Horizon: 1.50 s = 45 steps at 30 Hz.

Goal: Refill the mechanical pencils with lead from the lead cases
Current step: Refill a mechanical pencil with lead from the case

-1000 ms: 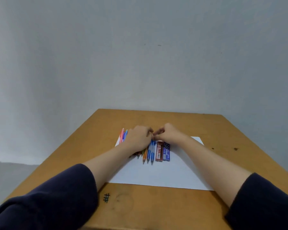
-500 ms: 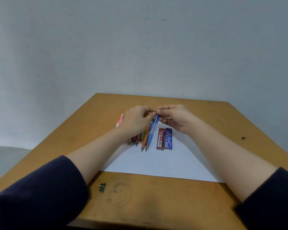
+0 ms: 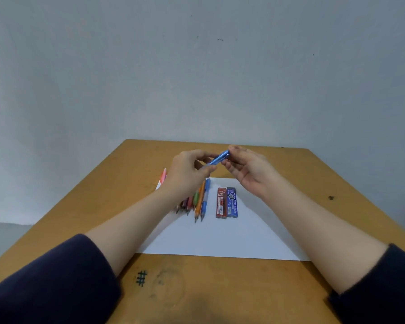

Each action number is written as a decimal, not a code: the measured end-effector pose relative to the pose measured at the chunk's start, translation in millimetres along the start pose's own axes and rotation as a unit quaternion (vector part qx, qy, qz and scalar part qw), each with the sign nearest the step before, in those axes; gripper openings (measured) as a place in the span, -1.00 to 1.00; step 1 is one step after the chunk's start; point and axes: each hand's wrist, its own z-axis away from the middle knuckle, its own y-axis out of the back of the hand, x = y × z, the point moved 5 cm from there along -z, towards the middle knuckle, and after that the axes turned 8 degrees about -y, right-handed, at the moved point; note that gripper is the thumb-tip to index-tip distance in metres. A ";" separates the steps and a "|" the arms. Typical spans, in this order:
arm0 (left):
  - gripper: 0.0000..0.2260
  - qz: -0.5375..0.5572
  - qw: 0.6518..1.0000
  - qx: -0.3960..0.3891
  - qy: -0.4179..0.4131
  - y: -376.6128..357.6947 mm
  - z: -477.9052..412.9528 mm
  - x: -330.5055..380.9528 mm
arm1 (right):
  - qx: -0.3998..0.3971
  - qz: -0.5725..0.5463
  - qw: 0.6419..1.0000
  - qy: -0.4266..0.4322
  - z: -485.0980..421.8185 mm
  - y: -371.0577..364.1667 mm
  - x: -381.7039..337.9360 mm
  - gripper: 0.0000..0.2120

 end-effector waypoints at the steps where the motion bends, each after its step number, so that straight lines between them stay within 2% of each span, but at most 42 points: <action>1: -0.76 -0.007 1.000 0.004 -0.008 1.6 -0.2 0.0 | -0.003 -0.006 1.000 -0.001 0.4 -0.2 0.3 -0.97; 6: -0.74 -0.049 0.998 0.015 -0.044 7.6 -0.6 0.2 | -0.002 -0.024 1.000 -0.010 -0.5 -0.7 4.5 -0.97; 21: -0.68 -0.074 0.996 0.002 -0.057 11.0 -1.5 -3.7 | 0.015 -0.047 0.998 -0.032 0.1 1.9 9.5 -0.94; 28: -0.75 -0.067 0.995 0.009 -0.069 19.0 -1.9 -3.8 | 0.008 -0.006 1.000 -0.017 -1.2 3.7 1.3 -0.97; 31: -0.78 -0.071 0.995 0.006 -0.066 20.2 -2.1 -5.4 | 0.018 0.091 0.996 0.016 -4.4 10.7 -9.5 -0.97; 33: -0.79 -0.088 0.994 -0.014 -0.066 21.1 -1.6 -6.4 | 0.011 0.195 0.980 0.037 -5.8 16.9 -17.1 -0.96; 35: -0.80 -0.125 0.988 -0.064 -0.069 21.1 2.1 -8.2 | 0.008 0.313 0.949 0.035 -5.0 24.3 -21.6 -0.93; 37: -0.80 -0.155 0.978 -0.115 -0.076 21.6 9.0 -10.6 | 0.028 0.438 0.898 0.023 -3.2 33.0 -24.0 -0.92; 39: -0.78 -0.158 0.976 -0.129 -0.072 26.4 15.8 -12.1 | 0.053 0.525 0.849 0.018 -2.0 39.1 -25.5 -0.92; 41: -0.77 -0.153 0.979 -0.118 -0.061 33.4 19.8 -13.3 | 0.055 0.557 0.829 0.016 -2.6 42.0 -24.2 -0.90; 45: -0.75 -0.161 0.981 -0.099 -0.040 39.9 22.3 -16.6 | 0.037 0.579 0.814 0.024 -3.6 37.3 -16.8 -0.89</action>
